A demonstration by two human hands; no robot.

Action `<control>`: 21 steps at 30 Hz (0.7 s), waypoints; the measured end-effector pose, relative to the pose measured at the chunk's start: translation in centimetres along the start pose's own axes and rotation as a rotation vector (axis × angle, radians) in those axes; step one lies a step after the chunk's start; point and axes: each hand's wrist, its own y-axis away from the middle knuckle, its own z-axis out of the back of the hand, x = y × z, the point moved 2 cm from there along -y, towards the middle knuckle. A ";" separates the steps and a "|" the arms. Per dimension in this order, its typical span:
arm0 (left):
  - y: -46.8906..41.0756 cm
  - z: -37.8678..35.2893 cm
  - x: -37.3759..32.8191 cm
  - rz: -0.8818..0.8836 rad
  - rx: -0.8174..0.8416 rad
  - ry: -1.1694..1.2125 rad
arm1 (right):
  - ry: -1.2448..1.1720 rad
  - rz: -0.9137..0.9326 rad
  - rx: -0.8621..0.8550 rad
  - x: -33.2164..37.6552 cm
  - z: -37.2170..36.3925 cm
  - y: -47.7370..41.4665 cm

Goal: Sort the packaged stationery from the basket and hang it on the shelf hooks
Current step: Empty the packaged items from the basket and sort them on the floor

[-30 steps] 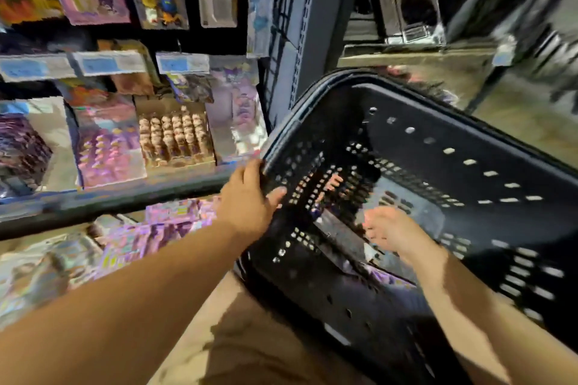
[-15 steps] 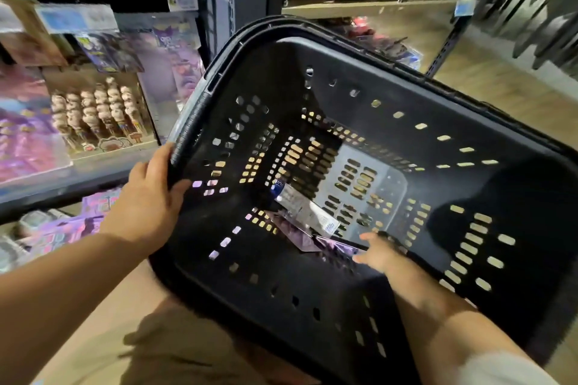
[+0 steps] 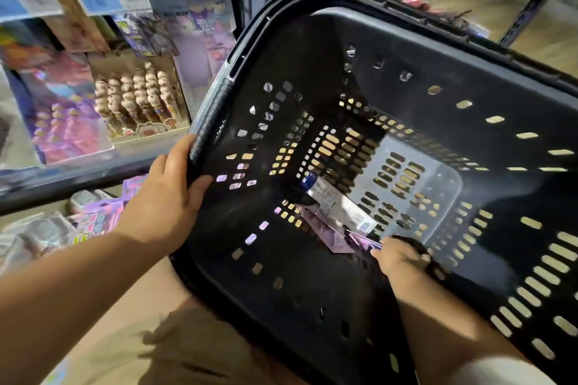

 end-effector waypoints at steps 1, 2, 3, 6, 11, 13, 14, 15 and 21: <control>0.0 0.0 0.0 -0.002 0.000 -0.001 | -0.152 0.025 0.135 -0.5 0.0 -0.4; 0.1 0.0 -0.2 -0.004 0.000 -0.005 | -0.183 0.142 -0.053 -0.3 -0.2 -0.6; 0.1 0.0 -0.2 0.000 0.003 -0.011 | -0.234 0.277 -0.146 0.2 -1.3 -0.4; 0.2 0.1 -0.4 0.012 0.013 -0.002 | -1.036 0.051 -0.129 -1.3 1.3 1.7; 0.3 0.3 -0.2 0.012 0.014 0.013 | -0.919 0.005 -0.309 -2.8 2.9 2.3; 0.4 0.2 -0.1 0.013 0.011 0.008 | -1.006 0.001 -0.332 -3.0 4.1 2.4; 0.4 0.3 -0.1 0.014 0.013 0.005 | -1.042 0.016 -0.336 -2.8 4.9 2.3; 0.3 0.2 -0.1 0.013 0.016 0.003 | -1.054 0.040 -0.330 -2.5 5.9 2.6; 0.3 0.3 -0.1 0.002 0.026 -0.009 | -0.923 0.273 -0.217 1.9 10.8 3.9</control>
